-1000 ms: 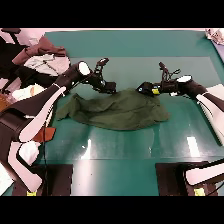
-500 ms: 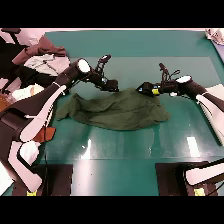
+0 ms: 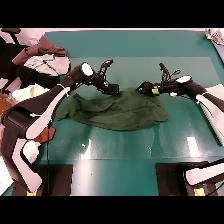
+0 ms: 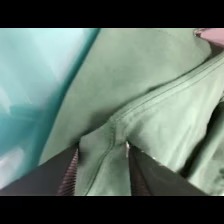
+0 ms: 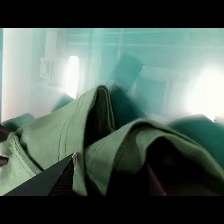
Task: Fold the shirts.
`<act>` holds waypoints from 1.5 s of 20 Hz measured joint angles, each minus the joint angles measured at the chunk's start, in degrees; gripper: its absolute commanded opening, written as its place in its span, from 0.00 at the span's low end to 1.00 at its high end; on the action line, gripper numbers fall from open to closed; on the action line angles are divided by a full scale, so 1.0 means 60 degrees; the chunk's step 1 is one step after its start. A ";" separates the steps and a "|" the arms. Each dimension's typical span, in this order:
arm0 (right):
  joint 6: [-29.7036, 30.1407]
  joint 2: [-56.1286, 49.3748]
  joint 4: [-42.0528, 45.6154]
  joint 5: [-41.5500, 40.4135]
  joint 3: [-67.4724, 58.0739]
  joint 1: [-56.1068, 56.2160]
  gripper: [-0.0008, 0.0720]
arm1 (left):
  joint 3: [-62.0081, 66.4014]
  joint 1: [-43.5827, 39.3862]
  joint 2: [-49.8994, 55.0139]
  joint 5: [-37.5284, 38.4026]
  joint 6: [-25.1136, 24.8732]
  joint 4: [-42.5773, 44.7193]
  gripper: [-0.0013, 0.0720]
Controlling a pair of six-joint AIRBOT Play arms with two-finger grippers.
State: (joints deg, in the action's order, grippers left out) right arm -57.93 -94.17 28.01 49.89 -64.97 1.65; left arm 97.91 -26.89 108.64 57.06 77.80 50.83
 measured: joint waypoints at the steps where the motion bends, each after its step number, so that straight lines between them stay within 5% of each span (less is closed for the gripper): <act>1: -0.0004 0.0000 0.0004 0.0000 0.0000 0.0000 0.66 | 0.0000 -0.0029 0.0018 -0.0015 -0.0055 -0.0087 0.13; 2: -0.0004 0.0000 0.0000 0.0000 0.0000 0.0000 0.66 | 0.0000 -0.0055 0.0036 -0.0015 -0.0157 -0.0233 0.06; 6: -0.0040 0.0000 0.0000 -0.0047 0.0000 0.0007 0.66 | 0.0157 -0.0095 0.0051 0.0361 -0.0576 -0.0954 0.05; 9: -0.0124 0.0000 0.0000 -0.0135 0.0000 0.0018 0.51 | 0.0922 -0.0109 0.0025 0.1424 -0.0623 -0.1169 0.05; 12: -0.0160 0.0000 0.0000 -0.0259 0.0000 0.0018 0.05 | 0.2288 -0.0109 0.0004 0.2900 -0.0288 -0.1228 0.05; 19: -0.0244 -0.0004 0.0215 -0.0423 -0.0703 -0.0361 0.04 | 0.3038 -0.0273 -0.1723 0.5315 0.0699 -0.0736 0.05; 24: -0.0900 0.0011 0.0557 0.0259 -0.2280 -0.1304 0.04 | 0.2721 -0.1461 -0.3617 0.6666 0.1311 0.1632 0.05; 30: -0.2320 0.0189 0.2732 0.1271 -0.3694 -0.2113 0.04 | 0.0474 -0.3581 -0.5184 0.7209 0.2426 0.4047 0.05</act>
State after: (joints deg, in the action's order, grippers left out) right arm -71.85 -93.03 44.40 57.52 -87.13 -11.03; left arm 100.75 -48.38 77.54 100.31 92.36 75.11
